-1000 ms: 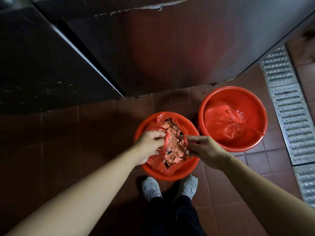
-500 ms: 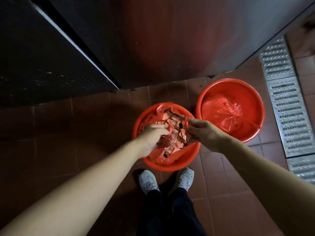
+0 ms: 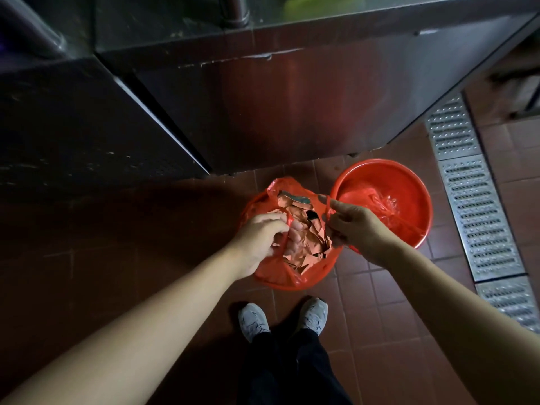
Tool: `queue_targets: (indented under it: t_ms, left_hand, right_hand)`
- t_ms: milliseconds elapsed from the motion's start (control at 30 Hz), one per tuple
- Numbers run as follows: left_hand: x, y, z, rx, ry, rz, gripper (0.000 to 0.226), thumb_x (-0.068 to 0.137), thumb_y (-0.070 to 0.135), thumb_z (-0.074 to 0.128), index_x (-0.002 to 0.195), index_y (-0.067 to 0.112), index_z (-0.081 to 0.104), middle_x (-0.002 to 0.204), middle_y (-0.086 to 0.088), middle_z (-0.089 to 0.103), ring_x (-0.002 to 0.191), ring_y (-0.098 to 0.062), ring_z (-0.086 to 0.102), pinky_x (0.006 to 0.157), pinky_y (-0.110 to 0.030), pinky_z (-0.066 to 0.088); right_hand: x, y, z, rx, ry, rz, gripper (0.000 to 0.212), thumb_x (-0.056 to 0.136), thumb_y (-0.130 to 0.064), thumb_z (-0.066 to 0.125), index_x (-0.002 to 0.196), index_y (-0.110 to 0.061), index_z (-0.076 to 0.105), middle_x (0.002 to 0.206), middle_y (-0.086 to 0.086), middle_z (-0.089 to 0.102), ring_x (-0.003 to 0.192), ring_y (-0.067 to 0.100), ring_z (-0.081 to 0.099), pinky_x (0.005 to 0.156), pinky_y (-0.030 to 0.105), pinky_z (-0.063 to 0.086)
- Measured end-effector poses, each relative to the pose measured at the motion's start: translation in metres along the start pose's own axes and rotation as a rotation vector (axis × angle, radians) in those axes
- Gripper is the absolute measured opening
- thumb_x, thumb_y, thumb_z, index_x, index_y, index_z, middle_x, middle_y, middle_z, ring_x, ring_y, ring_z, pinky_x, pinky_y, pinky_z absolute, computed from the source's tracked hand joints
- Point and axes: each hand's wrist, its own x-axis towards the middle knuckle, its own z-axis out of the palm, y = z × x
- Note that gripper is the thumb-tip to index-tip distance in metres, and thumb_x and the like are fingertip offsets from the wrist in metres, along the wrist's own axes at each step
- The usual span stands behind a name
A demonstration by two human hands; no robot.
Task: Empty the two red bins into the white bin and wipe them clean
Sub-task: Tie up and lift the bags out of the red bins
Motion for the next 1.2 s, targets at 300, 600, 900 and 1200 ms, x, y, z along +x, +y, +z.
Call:
queue_targets:
  t_ms: [300,600,900,1200]
  left_hand:
    - [-0.008,0.026,0.009,0.105,-0.097,-0.065,0.018,0.097,0.006,0.056,0.103,0.014,0.072,0.096,-0.013,0.075,0.09,-0.026,0.073,0.076,-0.037,0.06]
    - [-0.015,0.03,-0.009,-0.047,-0.419,-0.284,0.023,0.096,0.007,0.057,0.116,0.004,0.067,0.098,-0.011,0.072,0.089,-0.019,0.07,0.077,-0.03,0.056]
    - [-0.012,0.013,-0.001,-0.211,-0.451,-0.286,0.014,0.092,0.011,0.06,0.093,0.016,0.073,0.081,-0.006,0.067,0.073,-0.017,0.06,0.062,-0.027,0.051]
    - [0.006,-0.007,-0.005,-0.135,0.013,-0.112,0.022,0.085,0.008,0.071,0.106,0.009,0.064,0.093,-0.003,0.076,0.089,-0.017,0.071,0.075,-0.027,0.055]
  right_hand:
    - [-0.019,-0.032,0.014,-0.447,-0.233,-0.202,0.076,0.094,-0.004,0.063,0.146,-0.049,0.03,0.097,-0.024,0.065,0.083,-0.003,0.068,0.069,0.011,0.05]
    - [-0.02,-0.049,0.015,-0.381,-0.473,0.012,0.047,0.092,0.006,0.055,0.099,-0.041,0.058,0.112,0.011,0.065,0.084,0.03,0.075,0.08,0.054,0.06]
    - [-0.011,-0.043,0.015,-0.535,-0.4,-0.093,0.024,0.09,-0.013,0.069,0.11,-0.017,0.056,0.11,0.01,0.063,0.095,0.024,0.066,0.083,0.044,0.059]
    - [-0.008,-0.016,-0.007,-0.701,-0.145,-0.317,0.035,0.084,-0.028,0.08,0.08,-0.001,0.06,0.077,-0.003,0.05,0.064,0.002,0.045,0.06,0.016,0.037]
